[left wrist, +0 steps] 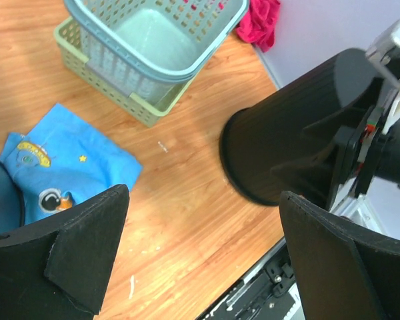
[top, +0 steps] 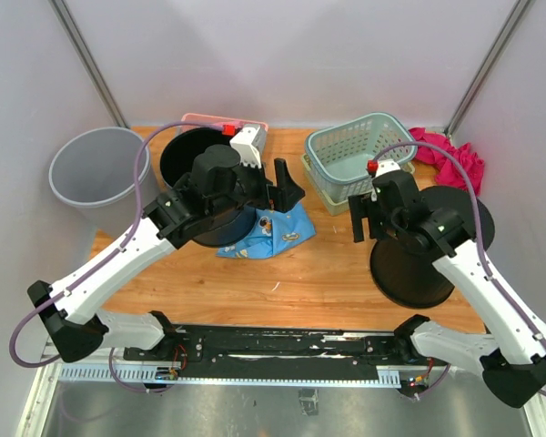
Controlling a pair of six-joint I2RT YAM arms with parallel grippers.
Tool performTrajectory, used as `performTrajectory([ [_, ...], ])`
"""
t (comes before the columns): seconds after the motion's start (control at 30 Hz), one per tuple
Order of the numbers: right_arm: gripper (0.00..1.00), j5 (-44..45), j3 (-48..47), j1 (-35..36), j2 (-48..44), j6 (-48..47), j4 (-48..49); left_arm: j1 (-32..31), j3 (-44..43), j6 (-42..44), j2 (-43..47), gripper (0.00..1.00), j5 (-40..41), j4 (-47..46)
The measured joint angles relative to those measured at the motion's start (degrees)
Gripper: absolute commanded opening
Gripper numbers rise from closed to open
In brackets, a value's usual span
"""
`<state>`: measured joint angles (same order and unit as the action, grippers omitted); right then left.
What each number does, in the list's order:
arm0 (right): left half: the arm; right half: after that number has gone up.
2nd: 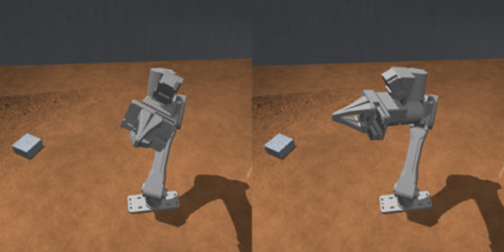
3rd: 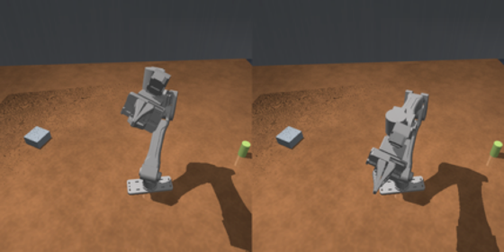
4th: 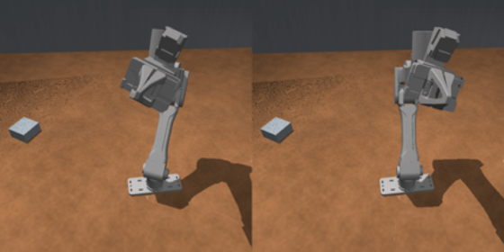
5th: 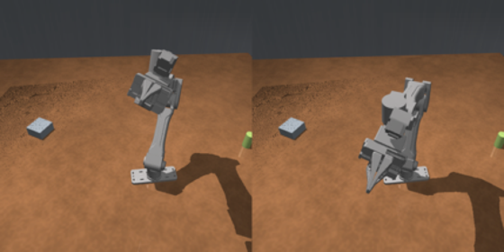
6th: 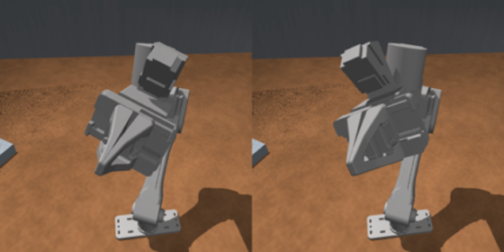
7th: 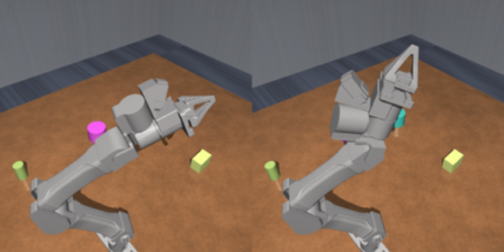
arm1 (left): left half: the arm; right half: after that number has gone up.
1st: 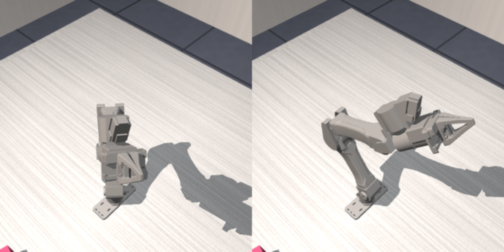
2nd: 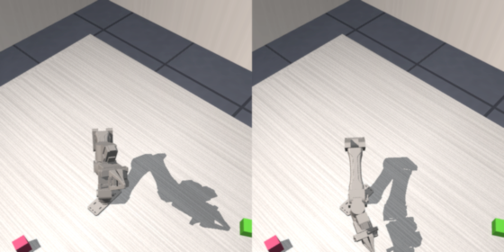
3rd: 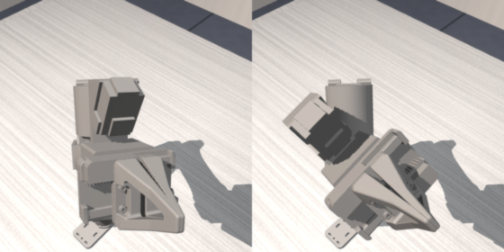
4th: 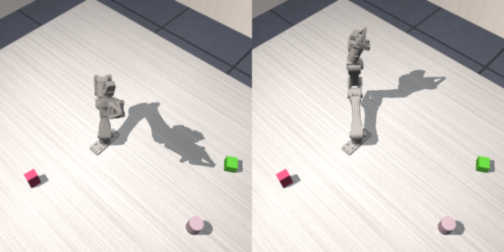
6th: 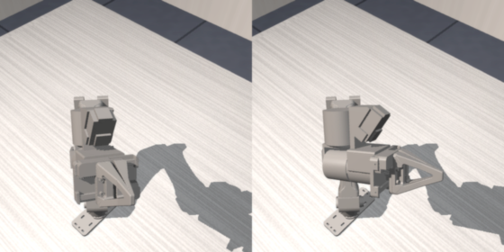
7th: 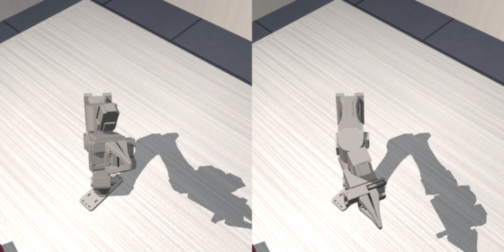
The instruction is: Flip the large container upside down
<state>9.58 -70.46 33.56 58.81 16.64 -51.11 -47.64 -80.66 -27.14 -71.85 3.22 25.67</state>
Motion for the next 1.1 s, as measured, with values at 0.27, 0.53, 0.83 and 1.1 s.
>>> performTrajectory([
  [0.27, 0.85, 15.96, 0.52, -8.52, -0.31, 0.02, -4.83, 0.00, 3.04, 0.24, 1.49, 0.99, 0.39, -0.02],
  [0.53, 0.84, 7.93, -3.28, -4.26, 4.42, -2.21, 2.99, 0.00, 3.56, 1.20, 2.25, 0.99, -0.55, -0.68],
  [0.83, 0.89, -0.35, -10.10, -2.58, 20.72, -12.33, 14.91, 0.00, 7.21, 0.96, 6.97, 0.99, -0.90, -1.38],
  [1.1, 0.80, -5.62, -29.73, -5.38, 42.47, -18.80, 15.56, 0.00, 11.06, 0.50, 10.34, 0.99, -4.17, -2.36],
])
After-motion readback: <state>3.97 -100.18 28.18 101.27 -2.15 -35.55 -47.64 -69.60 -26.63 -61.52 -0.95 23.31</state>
